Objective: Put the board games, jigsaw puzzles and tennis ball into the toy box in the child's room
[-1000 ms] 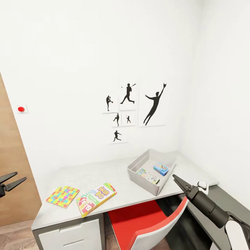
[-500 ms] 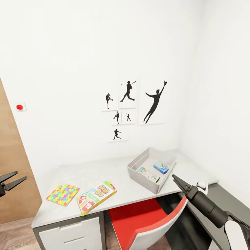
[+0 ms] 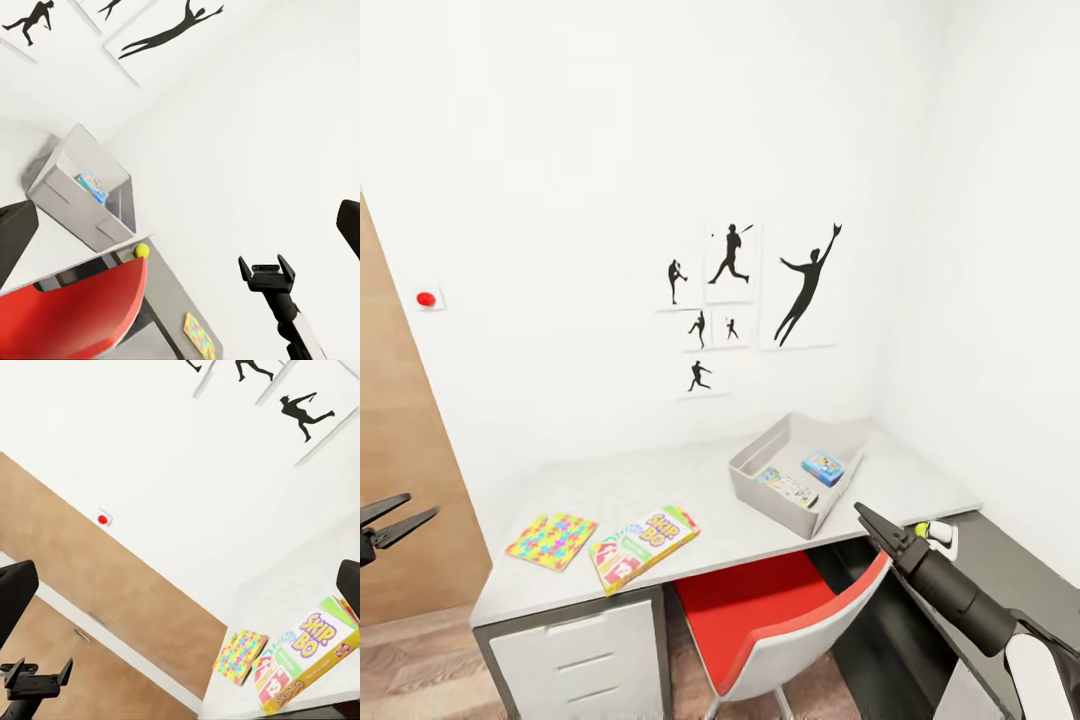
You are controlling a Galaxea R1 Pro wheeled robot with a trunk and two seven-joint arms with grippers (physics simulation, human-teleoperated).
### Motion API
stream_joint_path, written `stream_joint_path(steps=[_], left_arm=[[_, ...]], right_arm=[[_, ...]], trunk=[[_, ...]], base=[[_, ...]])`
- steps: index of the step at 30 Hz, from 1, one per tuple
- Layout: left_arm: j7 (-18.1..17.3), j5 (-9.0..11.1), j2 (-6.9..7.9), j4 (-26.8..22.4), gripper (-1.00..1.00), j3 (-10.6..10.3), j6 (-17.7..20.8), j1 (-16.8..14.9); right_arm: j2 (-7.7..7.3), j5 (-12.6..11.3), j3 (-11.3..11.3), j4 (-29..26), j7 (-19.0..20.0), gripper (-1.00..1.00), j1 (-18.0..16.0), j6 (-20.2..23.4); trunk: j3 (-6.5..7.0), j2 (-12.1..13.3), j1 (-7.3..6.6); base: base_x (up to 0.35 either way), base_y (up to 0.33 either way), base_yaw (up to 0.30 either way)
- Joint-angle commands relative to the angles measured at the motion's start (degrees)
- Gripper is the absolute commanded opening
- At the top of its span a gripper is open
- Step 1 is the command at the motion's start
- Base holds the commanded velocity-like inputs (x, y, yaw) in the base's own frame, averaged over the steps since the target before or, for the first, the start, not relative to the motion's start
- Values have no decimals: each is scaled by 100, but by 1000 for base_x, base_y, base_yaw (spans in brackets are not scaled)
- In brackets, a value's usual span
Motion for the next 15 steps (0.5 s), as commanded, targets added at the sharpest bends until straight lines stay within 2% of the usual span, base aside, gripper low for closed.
stream_joint_path(steps=[1,15], left_arm=[[-24,-7,-2,0,100,0,60,-1],[-24,1,-8,-2,100,-8,32,-1]], right_arm=[[-2,-12,-6,1,10,100,-2,31],[-18,-12,-22,1,7,100,-2,28]], trunk=[[-12,-5,0],[-143,-5,0]], base=[[-136,32,0],[-37,9,0]])
